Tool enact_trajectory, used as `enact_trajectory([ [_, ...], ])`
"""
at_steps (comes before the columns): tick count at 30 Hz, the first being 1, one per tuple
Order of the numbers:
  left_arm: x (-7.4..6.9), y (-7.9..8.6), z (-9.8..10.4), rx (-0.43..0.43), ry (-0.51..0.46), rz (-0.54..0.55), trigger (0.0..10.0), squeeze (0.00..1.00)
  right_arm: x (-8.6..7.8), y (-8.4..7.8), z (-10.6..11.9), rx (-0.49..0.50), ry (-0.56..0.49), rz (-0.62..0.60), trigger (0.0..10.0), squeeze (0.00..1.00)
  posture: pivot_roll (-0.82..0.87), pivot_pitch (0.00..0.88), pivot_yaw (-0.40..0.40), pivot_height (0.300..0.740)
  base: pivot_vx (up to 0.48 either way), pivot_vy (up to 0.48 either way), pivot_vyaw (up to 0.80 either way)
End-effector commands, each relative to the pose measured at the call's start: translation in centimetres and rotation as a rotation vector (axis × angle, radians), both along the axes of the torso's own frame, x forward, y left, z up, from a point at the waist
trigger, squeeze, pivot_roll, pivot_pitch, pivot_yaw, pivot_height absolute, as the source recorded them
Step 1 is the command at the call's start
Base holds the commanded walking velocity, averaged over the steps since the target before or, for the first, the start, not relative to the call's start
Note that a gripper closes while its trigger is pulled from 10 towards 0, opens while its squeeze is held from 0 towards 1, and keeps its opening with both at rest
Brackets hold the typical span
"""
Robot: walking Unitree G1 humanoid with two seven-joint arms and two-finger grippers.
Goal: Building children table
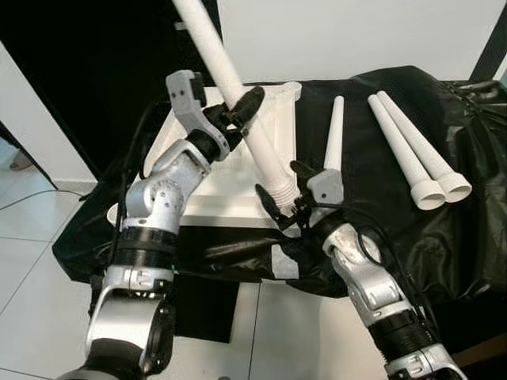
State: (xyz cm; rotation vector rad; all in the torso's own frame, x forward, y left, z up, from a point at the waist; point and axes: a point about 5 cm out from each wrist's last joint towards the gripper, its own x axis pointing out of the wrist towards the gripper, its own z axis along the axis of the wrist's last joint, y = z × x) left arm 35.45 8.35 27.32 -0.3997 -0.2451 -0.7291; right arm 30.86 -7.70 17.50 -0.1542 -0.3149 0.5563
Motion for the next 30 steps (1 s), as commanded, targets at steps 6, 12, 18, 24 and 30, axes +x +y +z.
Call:
enact_trajectory([
  [6,-2.2,-2.4,0.0,0.103,-0.17,0.012,10.0,0.0,1.1,0.0,1.3,-0.053,0.082,0.029,10.0,0.0,0.08,0.0,0.06,0.74,0.0,0.0,0.0],
  [12,-3.0,-3.6,-0.1,0.138,-0.221,0.013,10.0,0.0,2.0,-0.2,1.7,-0.111,0.131,0.03,10.0,0.0,0.08,0.0,0.06,0.74,0.0,0.0,0.0],
  [18,-3.7,-4.4,-0.3,0.148,-0.245,-0.004,10.0,0.0,2.3,-0.3,2.0,-0.158,0.13,0.048,10.0,0.0,0.08,0.0,0.063,0.74,0.0,0.0,0.0],
  [24,-4.0,-5.0,-0.5,0.157,-0.264,0.001,10.0,0.0,2.2,-0.2,2.6,-0.187,0.117,0.076,10.0,0.0,0.08,0.0,0.062,0.74,0.0,0.0,0.0],
  [30,-4.1,-5.3,-0.7,0.159,-0.267,-0.006,10.0,0.0,2.2,-0.3,2.6,-0.171,0.142,0.072,3.5,0.0,0.08,0.0,0.065,0.74,0.0,0.0,0.0],
])
